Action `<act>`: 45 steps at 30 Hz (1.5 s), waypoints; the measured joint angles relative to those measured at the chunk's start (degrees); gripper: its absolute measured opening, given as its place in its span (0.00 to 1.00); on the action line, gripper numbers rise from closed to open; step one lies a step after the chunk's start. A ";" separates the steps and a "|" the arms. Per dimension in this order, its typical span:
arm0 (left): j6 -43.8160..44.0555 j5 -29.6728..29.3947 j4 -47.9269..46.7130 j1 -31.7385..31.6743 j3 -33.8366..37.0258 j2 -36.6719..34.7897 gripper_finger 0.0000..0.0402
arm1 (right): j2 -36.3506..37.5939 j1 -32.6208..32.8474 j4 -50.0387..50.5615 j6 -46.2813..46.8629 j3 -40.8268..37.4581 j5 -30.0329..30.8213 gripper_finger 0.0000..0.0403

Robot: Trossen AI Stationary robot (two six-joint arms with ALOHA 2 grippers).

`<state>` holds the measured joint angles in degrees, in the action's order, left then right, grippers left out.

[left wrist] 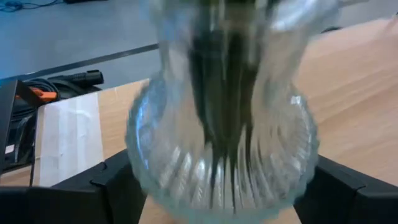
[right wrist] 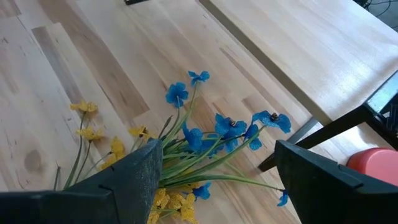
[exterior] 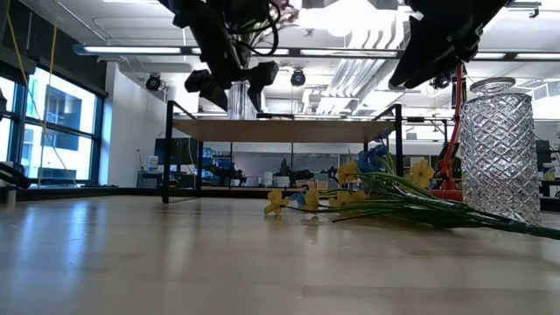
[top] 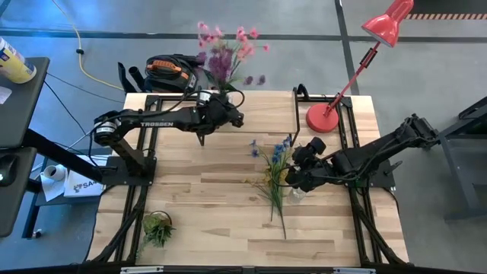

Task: Pick and place flowers into a vace then onto a shelf
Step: Put the left transparent vase on the shelf

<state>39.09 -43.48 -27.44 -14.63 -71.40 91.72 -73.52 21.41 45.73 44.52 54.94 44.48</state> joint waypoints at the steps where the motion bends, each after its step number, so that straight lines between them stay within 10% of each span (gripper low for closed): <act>1: 0.00 0.00 0.02 0.00 0.00 -0.02 0.90 | 0.00 0.00 0.06 -0.01 0.00 0.01 0.75; 45: 9.63 -5.08 -15.33 12.05 0.00 -1.71 0.92 | -0.02 0.02 1.18 -3.65 0.02 1.53 0.75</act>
<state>48.72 -48.57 -42.77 -2.58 -71.39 90.00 -73.54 21.43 46.91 40.87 54.96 46.01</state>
